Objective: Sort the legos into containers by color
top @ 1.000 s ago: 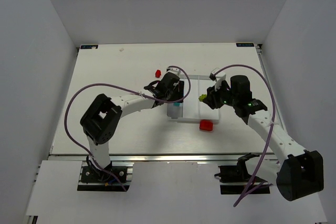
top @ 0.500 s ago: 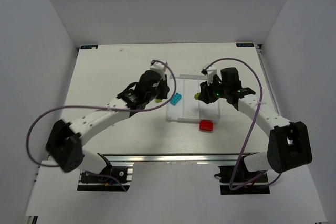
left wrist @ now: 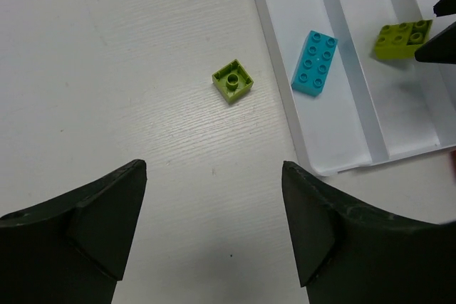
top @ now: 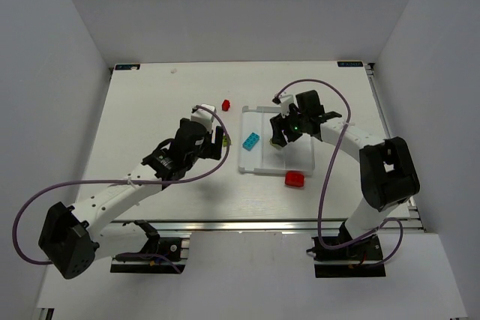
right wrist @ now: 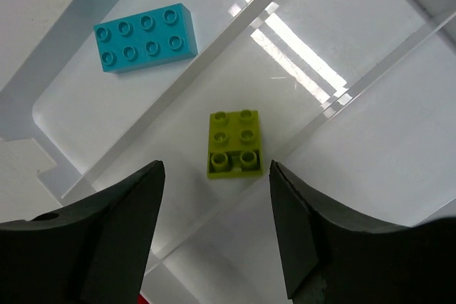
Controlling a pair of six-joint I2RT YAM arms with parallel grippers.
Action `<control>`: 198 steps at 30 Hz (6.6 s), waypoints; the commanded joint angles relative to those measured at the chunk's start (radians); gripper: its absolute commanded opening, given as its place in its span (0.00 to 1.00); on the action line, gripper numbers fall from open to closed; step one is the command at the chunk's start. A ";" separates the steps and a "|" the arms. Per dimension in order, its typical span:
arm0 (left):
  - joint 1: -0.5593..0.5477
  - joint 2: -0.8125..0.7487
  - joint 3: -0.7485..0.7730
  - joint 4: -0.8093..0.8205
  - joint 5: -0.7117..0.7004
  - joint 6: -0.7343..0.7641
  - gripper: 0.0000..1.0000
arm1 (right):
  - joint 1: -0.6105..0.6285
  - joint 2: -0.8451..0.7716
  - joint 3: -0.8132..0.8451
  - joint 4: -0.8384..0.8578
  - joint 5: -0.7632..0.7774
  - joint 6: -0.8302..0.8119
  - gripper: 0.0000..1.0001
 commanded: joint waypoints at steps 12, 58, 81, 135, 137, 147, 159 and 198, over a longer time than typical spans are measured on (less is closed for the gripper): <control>0.075 0.203 0.092 0.001 0.129 -0.147 0.39 | -0.091 -0.305 -0.079 0.036 0.053 0.020 0.12; 0.060 0.661 0.570 -0.166 0.132 -0.385 0.06 | -0.468 -0.629 -0.268 0.053 -0.303 0.138 0.19; -0.127 0.858 0.725 -0.082 0.412 -0.268 0.73 | -0.631 -0.549 -0.231 -0.037 -0.290 0.066 0.85; -0.071 0.035 0.144 -0.048 -0.105 0.167 0.92 | -0.694 0.147 0.120 -0.436 -0.121 -0.943 0.77; -0.071 0.035 0.144 -0.048 -0.110 0.167 0.93 | -0.695 0.158 0.128 -0.448 -0.131 -0.951 0.72; -0.071 0.044 0.143 -0.048 -0.110 0.169 0.93 | -0.698 0.175 0.119 -0.435 -0.155 -0.963 0.57; -0.071 -0.013 0.115 0.002 0.098 0.186 0.91 | -0.711 0.125 0.105 -0.442 -0.232 -0.960 0.09; -0.244 0.579 0.561 0.226 0.812 -0.572 0.77 | -0.355 -0.843 -0.213 -0.530 -0.632 -0.761 0.00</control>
